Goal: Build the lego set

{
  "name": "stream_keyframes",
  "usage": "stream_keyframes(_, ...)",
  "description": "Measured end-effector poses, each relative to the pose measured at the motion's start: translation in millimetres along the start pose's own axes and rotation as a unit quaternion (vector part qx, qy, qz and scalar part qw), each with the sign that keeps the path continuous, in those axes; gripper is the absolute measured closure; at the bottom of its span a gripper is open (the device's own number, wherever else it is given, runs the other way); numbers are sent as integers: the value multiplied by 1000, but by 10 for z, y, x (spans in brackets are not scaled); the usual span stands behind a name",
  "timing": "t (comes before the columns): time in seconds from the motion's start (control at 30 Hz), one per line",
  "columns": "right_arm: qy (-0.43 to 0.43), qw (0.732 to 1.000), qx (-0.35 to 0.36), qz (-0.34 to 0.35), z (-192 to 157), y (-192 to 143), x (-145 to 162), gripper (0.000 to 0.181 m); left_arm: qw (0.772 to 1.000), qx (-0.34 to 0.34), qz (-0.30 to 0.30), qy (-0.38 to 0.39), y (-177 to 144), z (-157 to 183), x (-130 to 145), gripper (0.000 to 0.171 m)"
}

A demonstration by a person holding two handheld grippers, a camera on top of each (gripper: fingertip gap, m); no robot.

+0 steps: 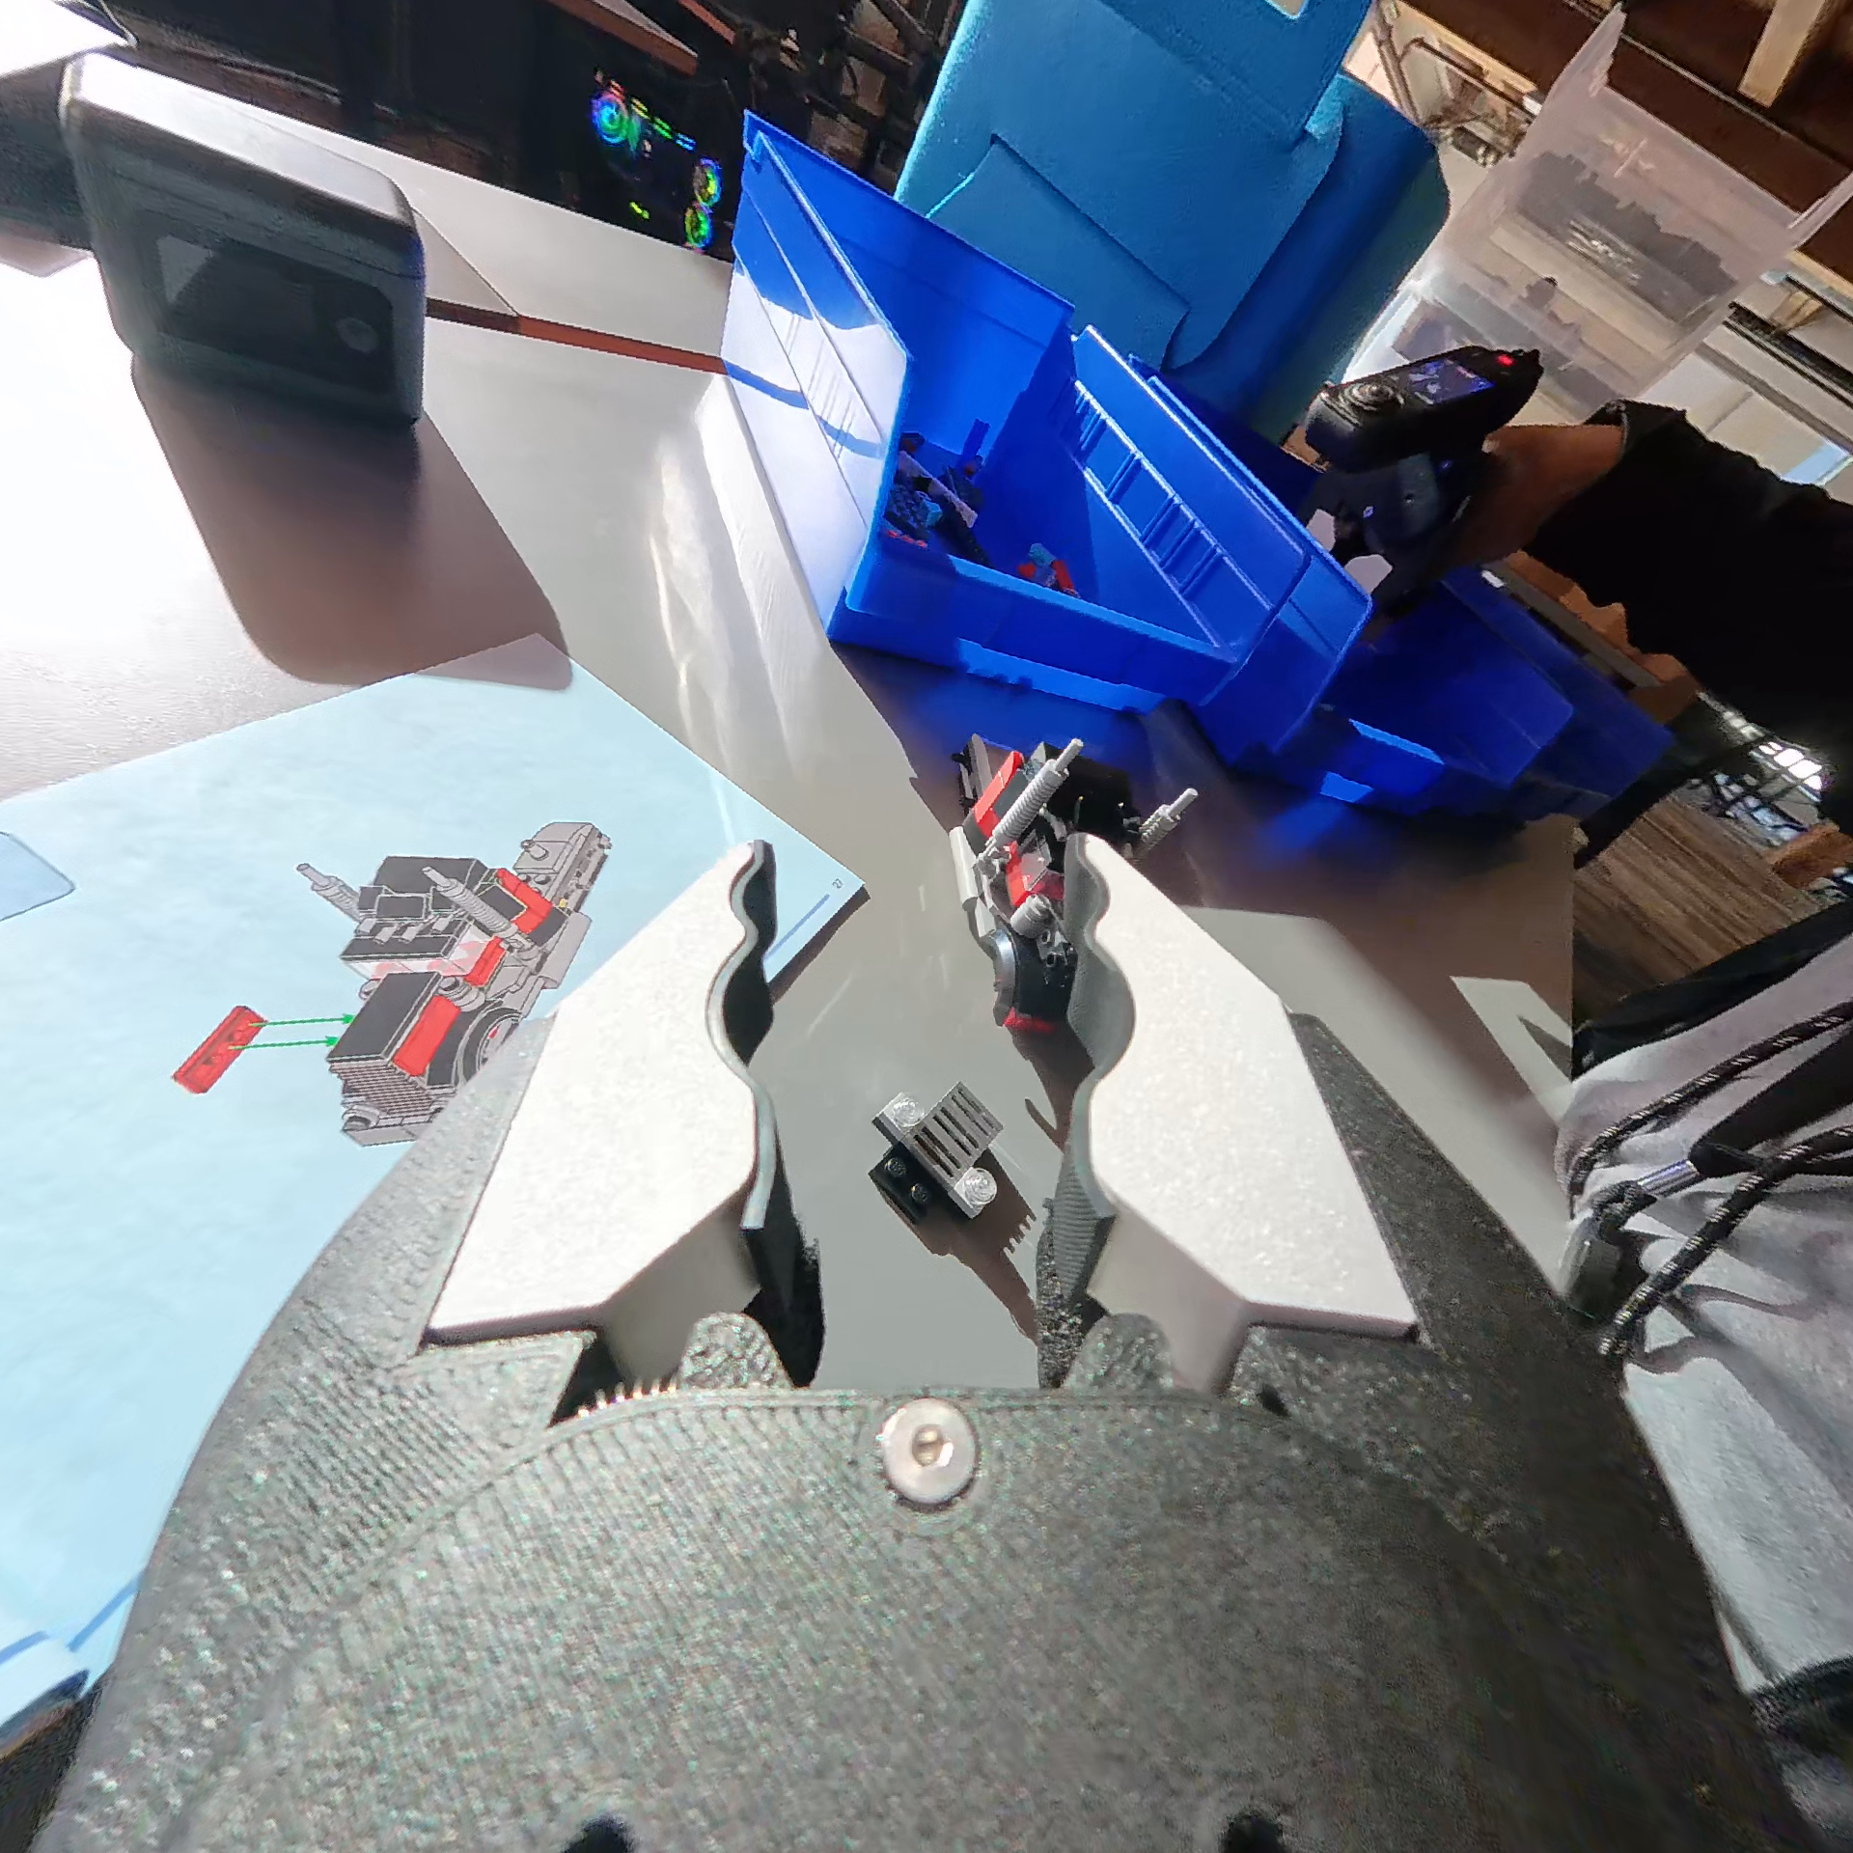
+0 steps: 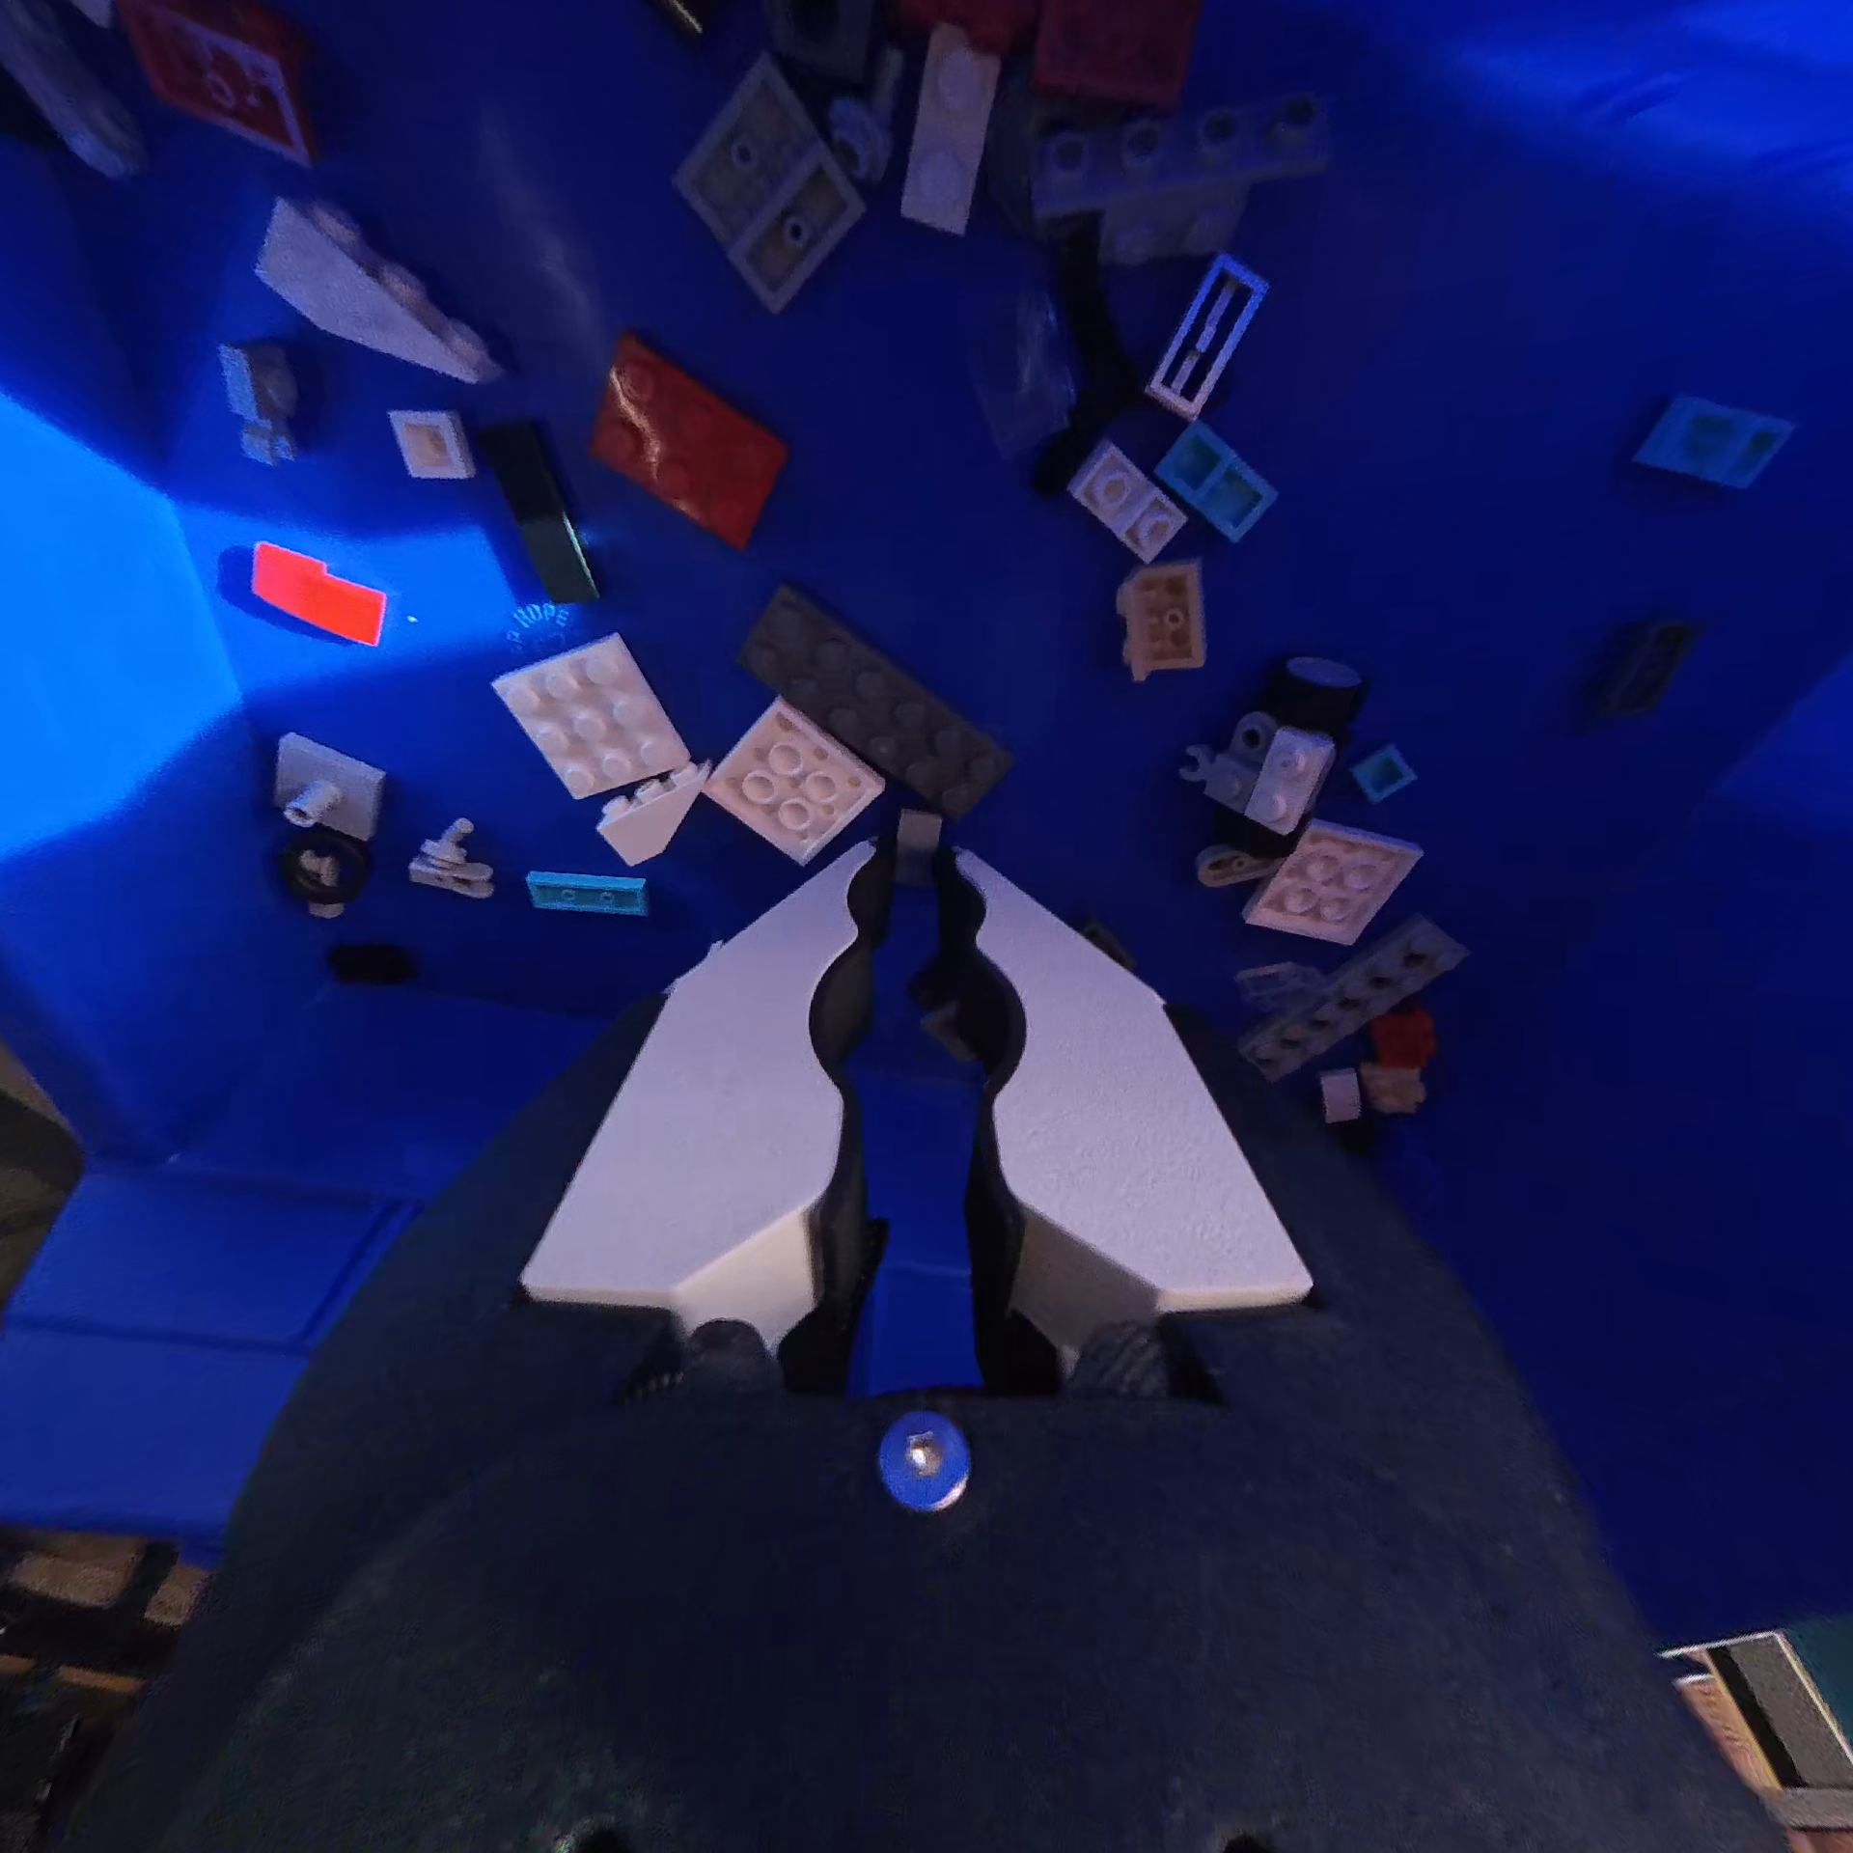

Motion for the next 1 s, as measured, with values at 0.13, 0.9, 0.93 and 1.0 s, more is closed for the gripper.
stream_keyframes(0.13, 20, 1000, 10, 18, -27, -108, -34, 171, 999, -28, 6, 19, -104, -15, 39, 113)
stream_keyframes(0.9, -60, 939, 59, 335, -1358, -847, -2964, 172, 998, -28, 56, -14, -886, -207, 18, 114)
stream_keyframes(0.93, -60, 938, 58, 336, -1387, -772, -3055, 172, 998, -28, 57, -15, -890, -205, 18, 114)
stream_keyframes(1.0, -60, 939, 59, 334, -1439, -605, -3210, 172, 998, -27, 56, -16, -895, -202, 25, 114)
Point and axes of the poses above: each gripper's, where its closed fingertips meet, y out along the fingers, x out of its underside, z = x × y across the jaws, the point moved 2 cm from there along -y, back along the fingers, and after that the axes turned 15 degrees about -y, right-handed, at the moved point
